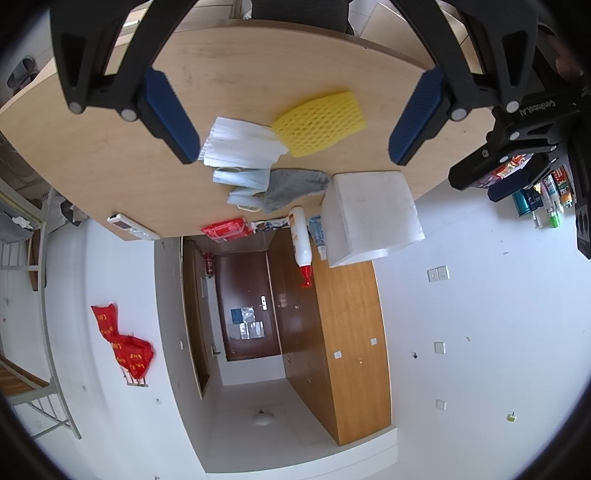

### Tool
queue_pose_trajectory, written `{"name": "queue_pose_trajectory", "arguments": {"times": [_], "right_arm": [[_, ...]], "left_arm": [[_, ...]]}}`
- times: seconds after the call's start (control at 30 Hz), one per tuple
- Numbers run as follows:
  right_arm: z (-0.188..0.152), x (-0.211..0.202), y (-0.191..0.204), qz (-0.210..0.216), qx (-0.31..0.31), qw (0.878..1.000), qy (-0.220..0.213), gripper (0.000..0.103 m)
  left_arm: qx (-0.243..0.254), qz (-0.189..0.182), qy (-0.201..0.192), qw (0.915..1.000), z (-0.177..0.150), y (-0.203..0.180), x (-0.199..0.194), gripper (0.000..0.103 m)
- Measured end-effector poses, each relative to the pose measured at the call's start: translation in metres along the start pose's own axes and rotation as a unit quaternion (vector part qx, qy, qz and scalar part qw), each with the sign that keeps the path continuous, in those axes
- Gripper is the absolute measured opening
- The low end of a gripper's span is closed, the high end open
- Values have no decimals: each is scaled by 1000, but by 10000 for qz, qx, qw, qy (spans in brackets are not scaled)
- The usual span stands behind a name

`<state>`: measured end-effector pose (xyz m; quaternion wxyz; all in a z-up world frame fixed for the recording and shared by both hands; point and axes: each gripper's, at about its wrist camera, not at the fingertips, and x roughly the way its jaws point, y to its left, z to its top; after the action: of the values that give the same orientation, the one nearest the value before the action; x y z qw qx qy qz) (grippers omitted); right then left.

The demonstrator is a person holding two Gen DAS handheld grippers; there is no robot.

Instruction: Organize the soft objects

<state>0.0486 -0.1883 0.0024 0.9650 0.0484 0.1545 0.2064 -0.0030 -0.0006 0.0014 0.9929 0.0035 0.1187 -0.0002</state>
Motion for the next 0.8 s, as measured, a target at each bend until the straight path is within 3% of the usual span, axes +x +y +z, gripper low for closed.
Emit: {"name": "queue_pose_trajectory", "arguments": {"times": [0.43,0.8], "right_arm": [[-4,4,-5,-145,19,9999,76,103],[1,21,-23,-171,221,9993,258,103]], "left_arm": [[-9,-51,69,10000,-1,1,3,103],[11,-151,289,9995,-2,-1,32,103]]}}
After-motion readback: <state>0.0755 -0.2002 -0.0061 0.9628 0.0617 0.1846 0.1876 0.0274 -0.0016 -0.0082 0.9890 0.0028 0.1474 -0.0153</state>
